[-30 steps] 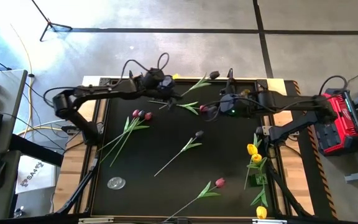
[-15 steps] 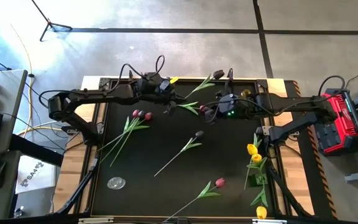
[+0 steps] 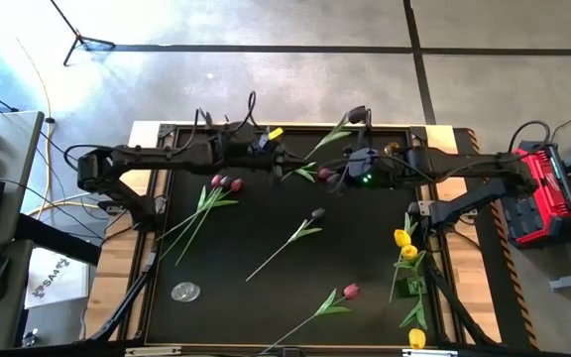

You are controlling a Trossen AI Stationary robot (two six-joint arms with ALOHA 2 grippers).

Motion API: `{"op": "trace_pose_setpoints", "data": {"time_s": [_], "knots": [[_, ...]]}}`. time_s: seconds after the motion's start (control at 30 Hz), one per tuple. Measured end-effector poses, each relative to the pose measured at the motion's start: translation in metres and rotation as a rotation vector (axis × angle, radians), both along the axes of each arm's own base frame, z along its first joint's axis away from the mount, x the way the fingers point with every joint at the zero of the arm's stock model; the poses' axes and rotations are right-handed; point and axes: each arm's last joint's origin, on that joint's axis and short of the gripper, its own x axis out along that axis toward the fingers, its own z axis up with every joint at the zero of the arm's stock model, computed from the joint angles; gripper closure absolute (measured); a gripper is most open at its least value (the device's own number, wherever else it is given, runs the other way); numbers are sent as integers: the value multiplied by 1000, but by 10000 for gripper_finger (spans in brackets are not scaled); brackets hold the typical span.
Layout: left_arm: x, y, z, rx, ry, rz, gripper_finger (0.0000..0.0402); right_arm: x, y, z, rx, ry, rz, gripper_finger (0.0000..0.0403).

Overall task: Sort flowers into vase by color
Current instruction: Put the top center black flower into the yellow vase

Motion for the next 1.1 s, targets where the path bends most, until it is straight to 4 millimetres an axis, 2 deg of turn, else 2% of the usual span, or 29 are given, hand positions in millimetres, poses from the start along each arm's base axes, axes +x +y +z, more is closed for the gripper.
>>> {"op": "trace_pose_setpoints", "data": {"time_s": [0.13,0.33,0.47,0.57,0.73,0.8,0.97,1.1], "knots": [[2,-3,7,17,-70,-9,401,3,-11,-4,12,-22,6,297],[2,-4,15,17,-154,-30,401,16,-14,9,-3,-205,86,297],[2,-4,16,18,-162,-44,401,13,-12,16,-21,-250,91,297],[2,-4,14,13,-145,-43,401,0,-5,28,-61,-290,82,297],[2,-4,14,14,-146,-43,401,-34,3,53,-161,-376,35,297],[2,-4,16,17,-158,-44,401,-40,2,62,-185,-434,43,297],[8,-5,12,6,-187,-53,401,-28,1,73,-212,-557,140,293],[11,-8,12,-4,-222,-68,401,-14,0,68,-226,-552,137,271]]}}
